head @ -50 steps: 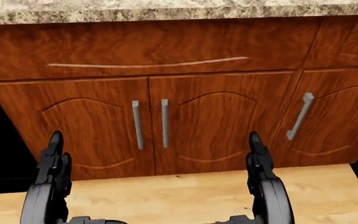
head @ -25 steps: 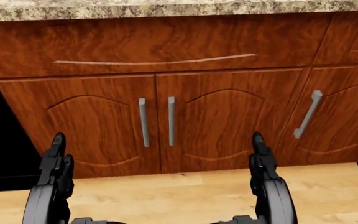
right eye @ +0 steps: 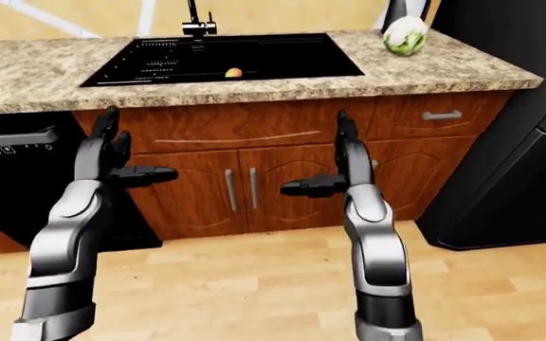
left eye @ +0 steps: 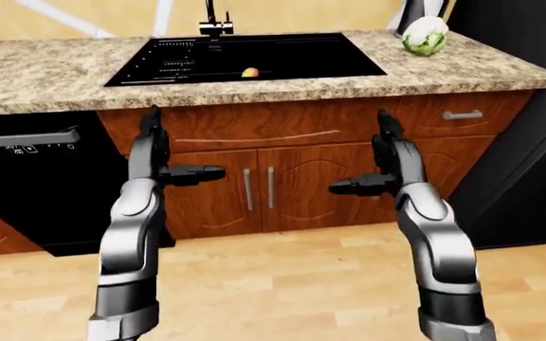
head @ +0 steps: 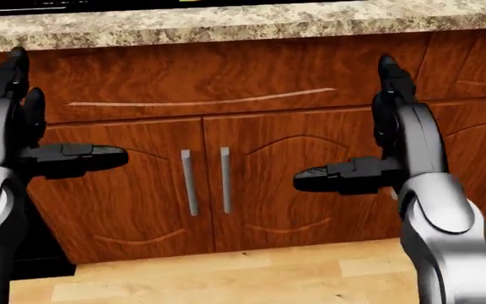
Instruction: Turn the sink spout to the right.
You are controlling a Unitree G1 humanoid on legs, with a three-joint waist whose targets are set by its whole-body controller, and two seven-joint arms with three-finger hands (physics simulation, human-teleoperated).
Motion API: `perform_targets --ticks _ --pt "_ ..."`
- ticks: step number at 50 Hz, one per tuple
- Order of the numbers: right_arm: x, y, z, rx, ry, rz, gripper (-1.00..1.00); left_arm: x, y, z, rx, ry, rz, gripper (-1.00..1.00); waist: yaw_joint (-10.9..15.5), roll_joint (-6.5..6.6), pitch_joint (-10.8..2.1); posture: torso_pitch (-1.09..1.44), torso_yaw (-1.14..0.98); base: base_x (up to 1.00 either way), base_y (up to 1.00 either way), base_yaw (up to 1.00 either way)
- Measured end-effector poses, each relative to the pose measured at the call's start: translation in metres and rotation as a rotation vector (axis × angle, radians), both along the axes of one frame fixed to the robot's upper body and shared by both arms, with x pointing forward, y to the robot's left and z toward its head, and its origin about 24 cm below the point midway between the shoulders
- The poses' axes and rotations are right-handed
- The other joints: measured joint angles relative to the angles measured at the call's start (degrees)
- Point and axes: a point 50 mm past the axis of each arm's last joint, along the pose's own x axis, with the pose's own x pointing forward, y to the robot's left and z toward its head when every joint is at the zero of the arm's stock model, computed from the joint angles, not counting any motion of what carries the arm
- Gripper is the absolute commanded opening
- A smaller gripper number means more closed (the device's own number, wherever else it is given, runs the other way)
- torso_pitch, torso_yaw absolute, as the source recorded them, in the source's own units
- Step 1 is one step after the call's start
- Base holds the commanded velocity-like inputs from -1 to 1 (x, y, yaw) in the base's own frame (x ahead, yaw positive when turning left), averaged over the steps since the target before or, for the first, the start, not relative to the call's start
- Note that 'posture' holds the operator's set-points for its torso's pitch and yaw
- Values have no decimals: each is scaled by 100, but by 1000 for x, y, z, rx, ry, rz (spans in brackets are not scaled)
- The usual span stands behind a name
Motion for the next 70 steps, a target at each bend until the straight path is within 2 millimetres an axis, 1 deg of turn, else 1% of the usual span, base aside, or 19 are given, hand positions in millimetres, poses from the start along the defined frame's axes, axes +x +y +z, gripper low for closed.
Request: perform_targets --ticks 8,12,21,26,28,30,34,38,40,41,44,46,50,53,55,58,61,65,70 --pt "37 -23 57 -3 52 -20 100 28 23 36 2 51 64 100 -6 -5 125 0 0 0 0 0" --pt "43 -34 79 -2 39 -34 100 39 32 51 9 54 86 100 -2 -7 134 0 0 3 0 0" --pt "64 -52 89 40 72 -62 100 47 44 71 10 54 126 100 9 -78 227 0 0 27 0 0" --pt "64 -54 84 35 84 -79 100 48 32 79 30 33 93 100 -79 175 238 0 0 30 0 0" --pt "63 -53 88 32 79 -74 100 47 31 80 31 35 86 100 -83 364 229 0 0 30 0 0" --pt "62 -48 89 33 72 -57 100 46 36 80 29 38 102 100 -18 282 276 0 0 30 0 0" --pt "63 -45 87 36 91 -38 100 44 46 72 24 72 141 100 55 246 241 0 0 37 0 0" --pt "61 -47 94 35 68 -47 100 43 46 81 32 43 144 100 129 -92 267 0 0 46 0 0" --pt "61 -48 99 33 50 -48 100 43 44 87 37 21 139 100 132 -336 238 0 0 54 0 0" --pt "61 -50 100 32 42 -54 100 44 41 87 38 17 130 100 79 -279 267 0 0 52 0 0" --pt "60 -55 93 35 65 -75 100 47 36 77 38 54 106 100 -15 -324 273 0 0 54 0 0" --pt "59 -56 95 30 64 -80 100 46 37 75 35 63 107 100 -47 -258 243 0 0 17 0 0" --pt "59 -55 107 58 21 -59 100 45 37 88 45 8 111 100 -73 -118 375 0 0 0 0 0" --pt "61 -54 97 70 52 -47 100 45 37 83 51 18 110 100 -52 173 339 0 0 0 0 6" --pt "63 -51 79 73 111 -38 100 45 41 69 45 67 125 100 55 111 328 0 0 0 0 46" --pt "62 -52 74 74 147 -37 100 45 43 56 39 131 135 100 156 230 236 0 0 0 0 68" --pt "60 -53 88 68 97 -35 100 44 43 72 45 76 138 100 114 79 158 0 0 0 0 69" --pt "59 -50 107 47 24 -28 100 41 42 96 55 -20 137 100 -3 -376 126 0 0 0 0 54" --pt "59 -54 102 37 40 -50 100 43 39 81 49 33 121 100 -35 -416 47 0 0 0 0 32"
